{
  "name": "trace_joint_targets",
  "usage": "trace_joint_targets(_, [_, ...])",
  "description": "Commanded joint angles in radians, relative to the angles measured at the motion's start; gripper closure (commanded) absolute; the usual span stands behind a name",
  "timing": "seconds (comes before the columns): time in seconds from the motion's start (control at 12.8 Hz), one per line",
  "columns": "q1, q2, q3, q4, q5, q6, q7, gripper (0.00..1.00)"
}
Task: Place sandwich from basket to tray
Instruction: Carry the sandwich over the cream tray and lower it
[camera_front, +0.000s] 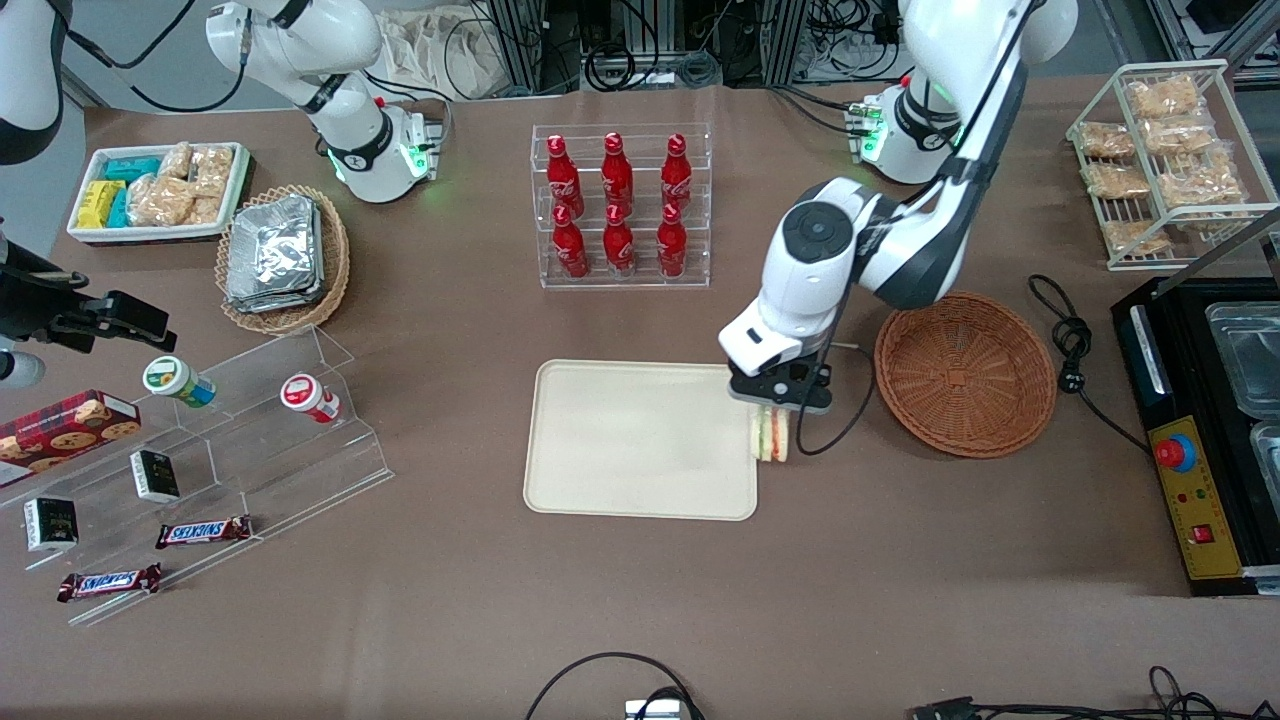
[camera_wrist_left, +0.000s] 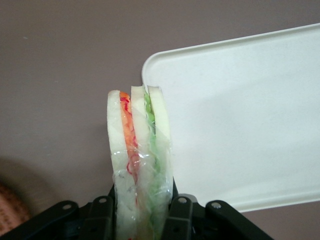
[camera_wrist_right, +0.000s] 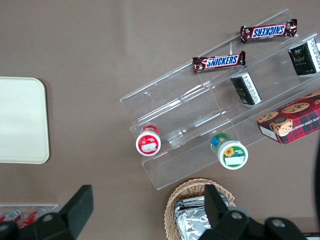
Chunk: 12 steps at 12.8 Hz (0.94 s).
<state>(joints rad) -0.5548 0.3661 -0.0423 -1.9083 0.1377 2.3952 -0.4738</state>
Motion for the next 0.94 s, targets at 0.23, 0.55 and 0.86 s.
trace_joint_targets(0.23, [-0.02, 0.2, -0.001, 0.235, -0.102, -0.031, -0.029, 0.64])
trace_joint_targets(0.55, [-0.019, 0.27, -0.002, 0.299, -0.153, -0.022, -0.025, 0.64])
trace_joint_targets(0.86, [-0.02, 0.298, -0.017, 0.301, -0.153, -0.024, -0.017, 0.64])
